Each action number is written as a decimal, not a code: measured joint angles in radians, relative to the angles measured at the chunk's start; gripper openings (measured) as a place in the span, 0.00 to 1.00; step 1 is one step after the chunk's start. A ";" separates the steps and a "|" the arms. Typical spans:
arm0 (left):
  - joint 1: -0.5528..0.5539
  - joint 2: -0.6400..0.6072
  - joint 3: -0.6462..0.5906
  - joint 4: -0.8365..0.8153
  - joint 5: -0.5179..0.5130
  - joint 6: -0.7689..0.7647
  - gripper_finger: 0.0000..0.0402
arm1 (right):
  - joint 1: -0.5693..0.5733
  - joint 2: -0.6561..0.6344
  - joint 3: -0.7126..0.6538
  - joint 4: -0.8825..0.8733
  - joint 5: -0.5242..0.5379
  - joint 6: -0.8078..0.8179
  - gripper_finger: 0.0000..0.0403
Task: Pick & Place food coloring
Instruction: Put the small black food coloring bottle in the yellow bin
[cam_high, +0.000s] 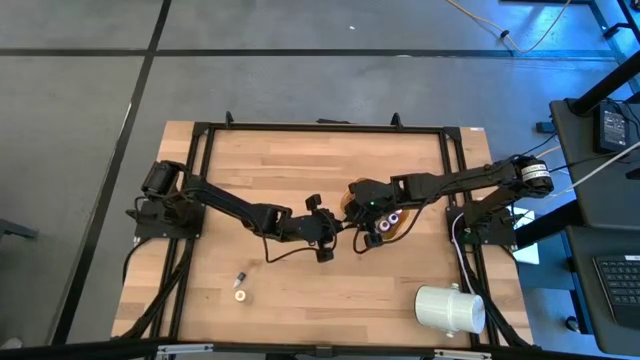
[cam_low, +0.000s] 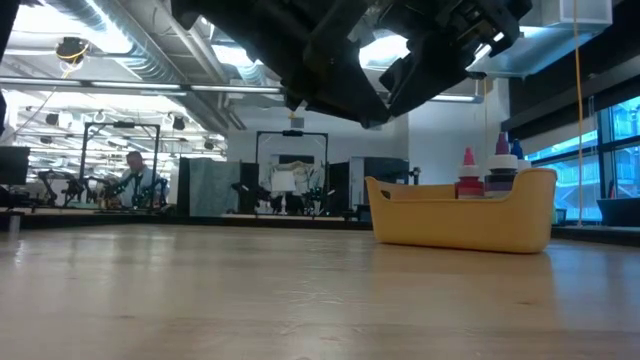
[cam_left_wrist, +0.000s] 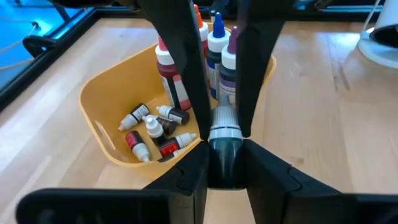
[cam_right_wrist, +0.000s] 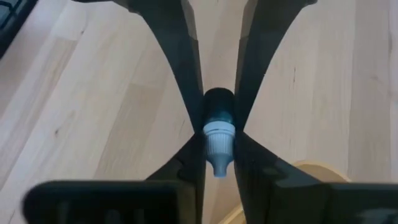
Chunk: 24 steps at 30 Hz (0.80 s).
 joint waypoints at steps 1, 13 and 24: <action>0.000 0.000 0.000 -0.002 0.000 0.013 0.22 | 0.000 0.000 0.000 0.000 0.000 0.000 0.14; -0.006 0.000 0.000 -0.019 0.003 0.081 0.33 | -0.001 0.000 0.000 -0.075 0.065 0.027 0.15; -0.008 -0.049 0.000 -0.336 0.052 -0.058 0.48 | -0.065 0.000 0.000 -0.247 0.192 0.074 0.16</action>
